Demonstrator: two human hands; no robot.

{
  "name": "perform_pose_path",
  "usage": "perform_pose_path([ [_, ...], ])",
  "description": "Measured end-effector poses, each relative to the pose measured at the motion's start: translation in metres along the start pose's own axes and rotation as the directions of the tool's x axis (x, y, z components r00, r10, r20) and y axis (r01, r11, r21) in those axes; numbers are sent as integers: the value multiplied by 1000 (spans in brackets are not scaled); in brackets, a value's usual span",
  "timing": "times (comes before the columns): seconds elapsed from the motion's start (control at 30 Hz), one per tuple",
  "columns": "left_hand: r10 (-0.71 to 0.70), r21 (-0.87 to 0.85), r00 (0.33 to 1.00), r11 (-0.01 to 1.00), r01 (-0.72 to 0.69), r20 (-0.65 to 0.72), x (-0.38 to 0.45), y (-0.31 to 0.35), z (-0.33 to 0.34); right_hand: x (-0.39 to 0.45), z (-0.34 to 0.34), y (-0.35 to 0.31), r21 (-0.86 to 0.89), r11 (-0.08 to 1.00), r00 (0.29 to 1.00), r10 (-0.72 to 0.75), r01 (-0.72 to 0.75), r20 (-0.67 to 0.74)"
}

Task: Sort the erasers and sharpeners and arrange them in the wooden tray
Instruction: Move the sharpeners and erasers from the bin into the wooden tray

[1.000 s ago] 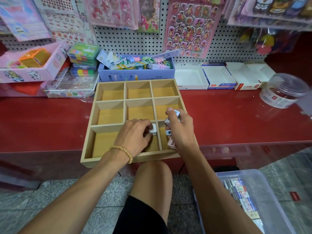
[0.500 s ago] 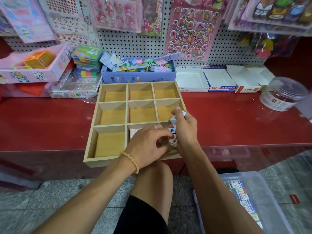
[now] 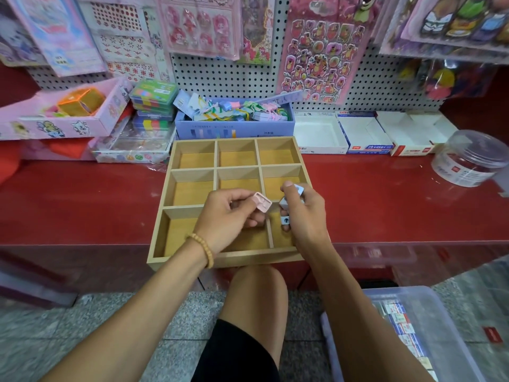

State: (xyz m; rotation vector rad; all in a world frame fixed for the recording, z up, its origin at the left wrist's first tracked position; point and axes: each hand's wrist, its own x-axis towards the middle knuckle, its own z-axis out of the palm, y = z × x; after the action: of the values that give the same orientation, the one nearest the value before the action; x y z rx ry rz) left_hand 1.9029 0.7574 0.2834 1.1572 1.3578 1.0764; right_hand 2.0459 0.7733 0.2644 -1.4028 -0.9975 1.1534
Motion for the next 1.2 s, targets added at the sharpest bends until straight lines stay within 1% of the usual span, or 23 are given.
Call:
perform_pose_path([
  [0.1, -46, -68, 996, 997, 40, -77, 5, 9, -2, -4, 0, -2, -49, 998, 994, -30, 35, 103],
  [0.2, -41, -41, 992, 998, 37, -119, 13, 11, -3, -5, 0, -2, -82, 995, 981, -48, 64, 189],
  [0.27, -22, -4, 993, 1000, 22, -116, 18, 10, -3, -6, 1, -2, -113, 989, 963, -67, 99, 260],
  [0.33, -1, 26, 996, 1000, 3, -85, 19, 10, -3, -6, 2, -3, -127, 986, 952, -71, 113, 297],
  [0.43, 31, 75, 999, 997, -33, 38, 18, 11, -5, -5, 1, -3, -73, 996, 957, -33, 56, 287],
  [0.5, 83, 165, 993, 982, -96, 82, 16, 12, -4, -5, 0, -3, -84, 994, 953, -47, 75, 299],
  [0.57, 185, 318, 981, 928, -194, 60, 16, 12, -3, -7, 1, -3, -101, 988, 950, -78, 113, 302],
  [0.63, 252, 434, 966, 865, -252, 59, 17, 13, -6, -6, 1, -2, -62, 994, 964, -71, 89, 258],
  [0.73, 258, 570, 963, 781, -255, 78, 14, 8, -21, -1, -1, 0, 55, 998, 992, -2, -5, 128],
  [0.8, 230, 692, 965, 677, -252, 127, 10, 1, -30, 2, -2, 2, 106, 994, 997, 10, -19, 81],
  [0.87, 206, 782, 964, 567, -260, 171, 7, -7, -34, 2, -2, 4, 117, 993, 997, 8, -17, 76],
  [0.93, 199, 829, 961, 491, -268, 193, 5, -11, -32, 2, -2, 4, 114, 993, 997, 6, -16, 83],
  [1.0, 218, 852, 955, 442, -280, 200, 5, -15, -27, 2, -2, 4, 102, 995, 996, 7, -16, 87],
  [1.1, 270, 866, 946, 412, -284, 181, 7, -20, -19, 2, -2, 4, 105, 994, 996, 15, -24, 88],
  [1.2, 284, 891, 944, 366, -270, 169, 10, -24, -16, 2, -2, 4, 108, 994, 995, 22, -32, 93],
])
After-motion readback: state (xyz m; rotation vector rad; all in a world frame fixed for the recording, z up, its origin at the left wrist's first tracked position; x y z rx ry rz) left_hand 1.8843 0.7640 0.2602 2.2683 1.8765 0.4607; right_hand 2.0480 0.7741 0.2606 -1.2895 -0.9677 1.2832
